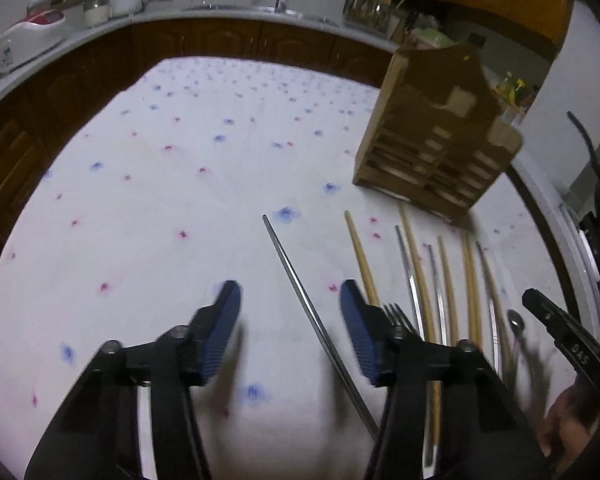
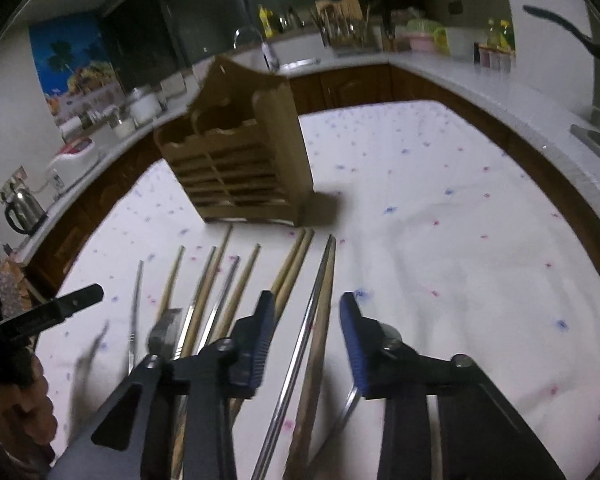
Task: Organize utensils
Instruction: 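Grasp a thin metal chopstick with the left tool while the right tool grasps a wooden chopstick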
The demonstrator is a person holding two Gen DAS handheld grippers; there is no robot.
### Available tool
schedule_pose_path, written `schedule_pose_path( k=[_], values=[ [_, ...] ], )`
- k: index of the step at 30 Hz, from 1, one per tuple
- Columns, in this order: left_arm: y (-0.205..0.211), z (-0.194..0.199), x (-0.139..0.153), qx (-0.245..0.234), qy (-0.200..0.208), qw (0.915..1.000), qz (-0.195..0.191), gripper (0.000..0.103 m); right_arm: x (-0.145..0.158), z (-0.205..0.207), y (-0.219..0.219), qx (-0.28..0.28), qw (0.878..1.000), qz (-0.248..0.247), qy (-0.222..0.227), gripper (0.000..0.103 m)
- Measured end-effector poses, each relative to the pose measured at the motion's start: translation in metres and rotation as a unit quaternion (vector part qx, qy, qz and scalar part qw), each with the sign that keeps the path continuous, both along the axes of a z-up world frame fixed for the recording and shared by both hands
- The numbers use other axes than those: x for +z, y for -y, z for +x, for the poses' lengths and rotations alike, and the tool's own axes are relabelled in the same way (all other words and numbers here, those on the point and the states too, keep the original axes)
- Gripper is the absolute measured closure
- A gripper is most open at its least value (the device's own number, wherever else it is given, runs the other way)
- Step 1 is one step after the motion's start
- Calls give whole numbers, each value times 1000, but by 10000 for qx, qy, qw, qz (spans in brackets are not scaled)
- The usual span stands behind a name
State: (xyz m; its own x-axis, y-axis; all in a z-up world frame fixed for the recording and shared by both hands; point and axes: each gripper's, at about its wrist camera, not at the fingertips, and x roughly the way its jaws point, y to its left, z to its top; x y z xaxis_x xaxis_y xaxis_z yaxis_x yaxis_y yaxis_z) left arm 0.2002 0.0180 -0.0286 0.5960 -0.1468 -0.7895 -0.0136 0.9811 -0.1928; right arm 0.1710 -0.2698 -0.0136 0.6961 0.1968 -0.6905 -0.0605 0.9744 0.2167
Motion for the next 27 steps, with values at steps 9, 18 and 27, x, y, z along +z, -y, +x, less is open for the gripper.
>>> schedule_pose_path(
  k=[9, 18, 27],
  values=[
    [7, 39, -25, -81, -441, 9990, 71, 72, -21, 32, -1, 74, 9988, -190, -447, 86],
    [26, 53, -29, -320, -340, 9979, 455, 90, -34, 58, 0, 46, 9968, -311, -736, 94],
    [26, 41, -16, -640, -121, 9977, 185, 99, -33, 59, -2, 113, 9976, -180, -661, 96]
  ],
)
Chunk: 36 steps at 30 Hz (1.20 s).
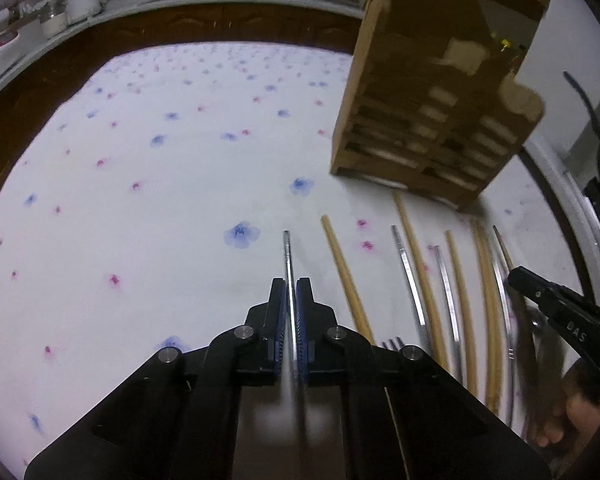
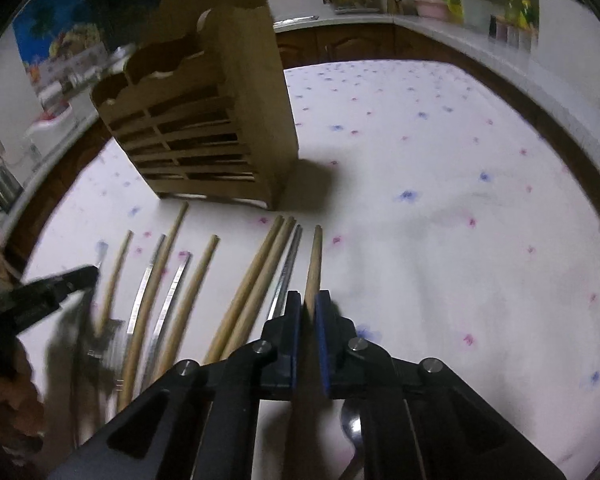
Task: Organize utensils
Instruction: 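Grasp a thin metal chopstick with the left tool while the right tool grasps a wooden chopstick, then lift both chopsticks and lower them into the wooden utensil holder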
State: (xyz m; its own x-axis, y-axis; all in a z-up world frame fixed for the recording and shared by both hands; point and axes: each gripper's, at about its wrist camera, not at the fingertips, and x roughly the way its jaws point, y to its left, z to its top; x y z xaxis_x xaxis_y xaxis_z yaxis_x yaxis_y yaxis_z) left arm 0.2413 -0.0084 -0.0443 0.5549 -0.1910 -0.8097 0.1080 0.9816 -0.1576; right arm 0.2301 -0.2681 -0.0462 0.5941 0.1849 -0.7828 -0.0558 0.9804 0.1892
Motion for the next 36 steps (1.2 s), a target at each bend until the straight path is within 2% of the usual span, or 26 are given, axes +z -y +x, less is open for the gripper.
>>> schedule_pose_path(
  k=[7, 13, 23, 30, 36],
  values=[
    [-5, -30, 42, -117, 472, 9981, -367, 99, 36, -27, 3, 18, 9980, 400, 496, 96],
    [-18, -56, 80, -92, 875, 9938, -681, 99, 79, -50, 4, 63, 9931, 637, 984, 96],
    [-34, -77, 138, -114, 1509, 9846, -875, 99, 148, -68, -5, 167, 9793, 725, 1881, 96],
    [-37, -73, 159, -92, 1798, 9797, -877, 99, 173, -60, -7, 223, 9734, 712, 2164, 96],
    [-36, -62, 175, -85, 1965, 9764, -898, 99, 182, -53, -10, 233, 9700, 717, 2310, 96]
  ],
)
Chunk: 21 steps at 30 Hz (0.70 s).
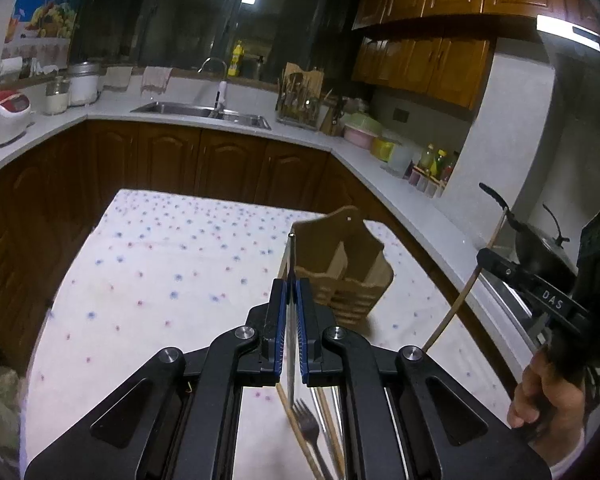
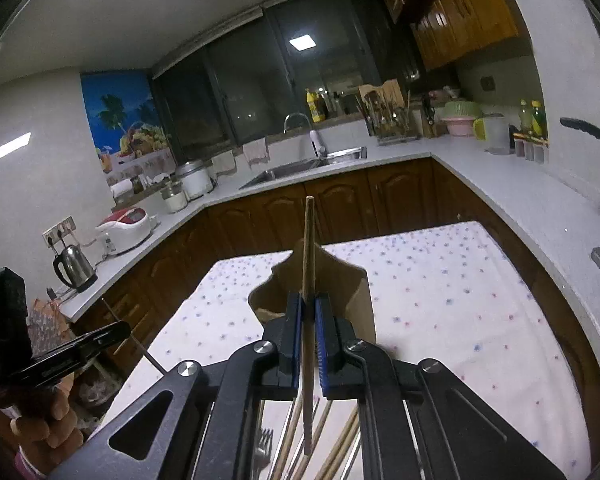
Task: Organize utensils
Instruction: 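Lift both chopsticks and lower them into the wooden utensil holder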
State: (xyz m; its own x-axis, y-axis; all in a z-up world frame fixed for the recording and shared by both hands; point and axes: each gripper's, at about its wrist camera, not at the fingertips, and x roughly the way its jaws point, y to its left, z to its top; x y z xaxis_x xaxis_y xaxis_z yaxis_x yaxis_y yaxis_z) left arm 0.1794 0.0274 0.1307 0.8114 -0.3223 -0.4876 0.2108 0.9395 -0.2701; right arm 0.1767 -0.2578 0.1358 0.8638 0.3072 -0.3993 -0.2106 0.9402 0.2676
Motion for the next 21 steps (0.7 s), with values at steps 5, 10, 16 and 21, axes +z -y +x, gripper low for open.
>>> schedule_pose_path(
  k=[5, 10, 16, 21],
  values=[
    [5, 12, 15, -51, 177, 9998, 15, 99, 9, 15, 3, -100, 9998, 70, 149, 96],
    [12, 35, 39, -24, 486, 9988, -58, 99, 22, 34, 11, -202, 9988, 251, 356, 96],
    [19, 77, 70, 66, 818, 9964, -200, 99, 44, 71, 19, -409, 9961, 396, 669, 96],
    [30, 119, 60, 234, 771, 9966, -191, 99, 43, 102, 24, -559, 9944, 443, 785, 96]
  ],
)
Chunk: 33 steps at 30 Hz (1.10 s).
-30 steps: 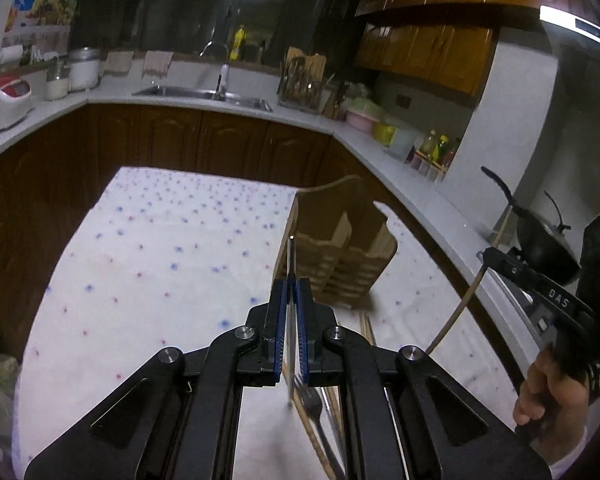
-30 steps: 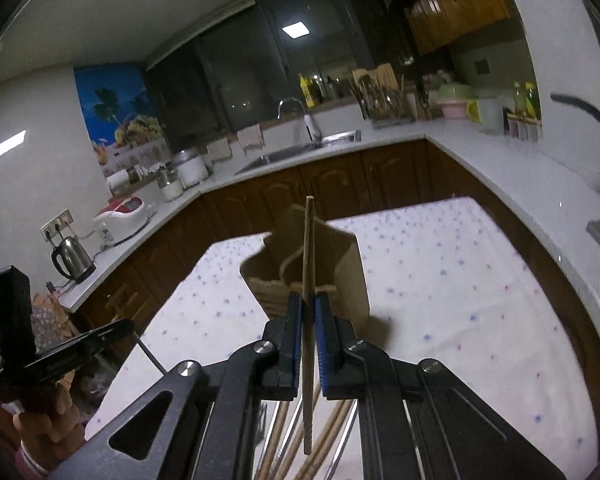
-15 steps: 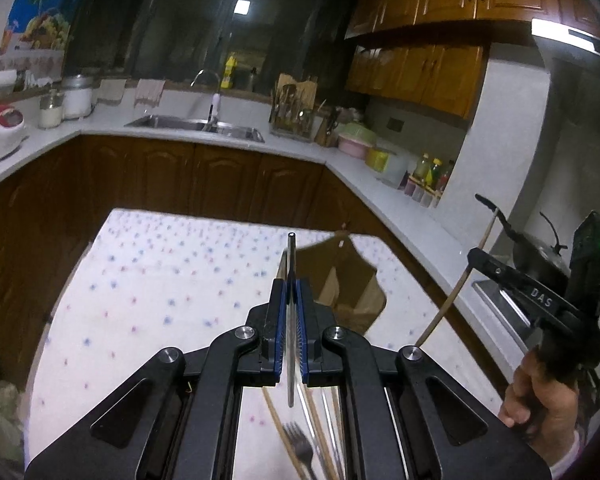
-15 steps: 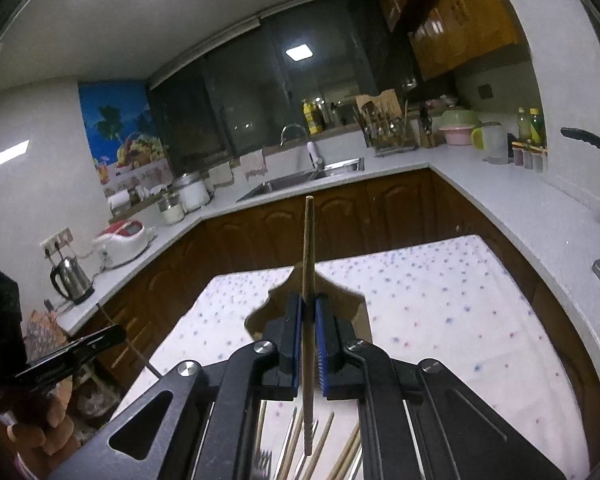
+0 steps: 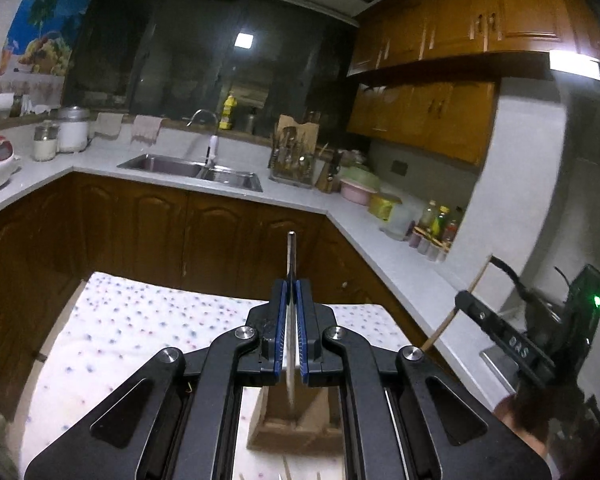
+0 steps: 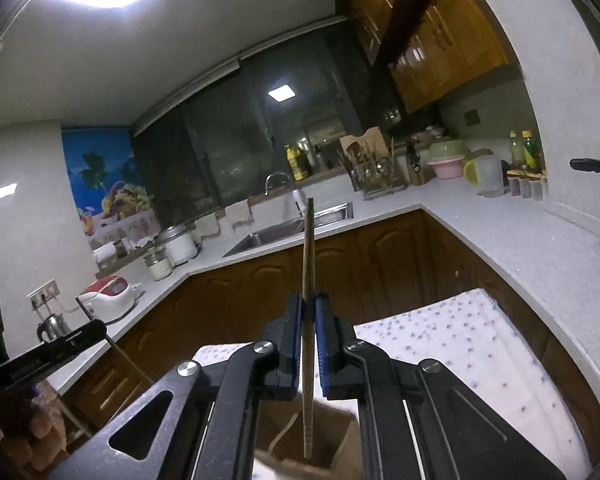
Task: Organize utensils
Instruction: 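Lift both chopsticks and lower them into the wooden utensil holder, then open both tools to release the chopsticks into the holder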
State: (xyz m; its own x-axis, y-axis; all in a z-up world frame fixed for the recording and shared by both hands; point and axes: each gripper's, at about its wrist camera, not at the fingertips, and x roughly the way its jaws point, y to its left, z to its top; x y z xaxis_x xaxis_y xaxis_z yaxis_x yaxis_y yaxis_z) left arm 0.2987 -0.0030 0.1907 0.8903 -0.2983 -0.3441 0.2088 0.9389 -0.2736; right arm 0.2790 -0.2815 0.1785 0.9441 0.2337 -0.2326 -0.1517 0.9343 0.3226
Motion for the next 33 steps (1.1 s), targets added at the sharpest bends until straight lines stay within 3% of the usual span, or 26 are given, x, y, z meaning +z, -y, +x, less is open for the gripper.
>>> schedule_pose_path(
  k=[6, 13, 17, 26, 28, 29, 30, 31, 32, 33],
  values=[
    [10, 31, -49, 92, -462, 9988, -162, 99, -43, 24, -6, 1, 9997, -29, -236, 96],
    [21, 44, -97, 76, -861, 9963, -18, 98, -93, 33, -7, -31, 9985, 82, -548, 96],
    [15, 44, -97, 74, -875, 9961, -68, 98, -106, 35, -7, -18, 9974, 85, -719, 96],
    [18, 48, -97, 104, -934, 9956, 57, 97, -103, 36, -5, -27, 9970, 126, -761, 95],
    [18, 47, -95, 97, -963, 9953, 79, 94, -104, 37, -5, 0, 9968, 147, -781, 90],
    [18, 46, -94, 92, -981, 9951, 87, 85, -104, 37, -3, 14, 9966, 179, -803, 89],
    [16, 44, -92, 104, -996, 9949, 80, 76, -105, 37, -2, 5, 9964, 191, -825, 81],
    [14, 42, -91, 128, -986, 9950, 61, 57, -105, 37, 0, 10, 9963, 220, -827, 66],
    [12, 38, -89, 178, -931, 9955, 27, 50, -103, 34, 3, 31, 9966, 289, -777, 55],
    [8, 30, -84, 228, -839, 9962, 0, 50, -103, 31, 4, 31, 9968, 320, -738, 37]
  ],
)
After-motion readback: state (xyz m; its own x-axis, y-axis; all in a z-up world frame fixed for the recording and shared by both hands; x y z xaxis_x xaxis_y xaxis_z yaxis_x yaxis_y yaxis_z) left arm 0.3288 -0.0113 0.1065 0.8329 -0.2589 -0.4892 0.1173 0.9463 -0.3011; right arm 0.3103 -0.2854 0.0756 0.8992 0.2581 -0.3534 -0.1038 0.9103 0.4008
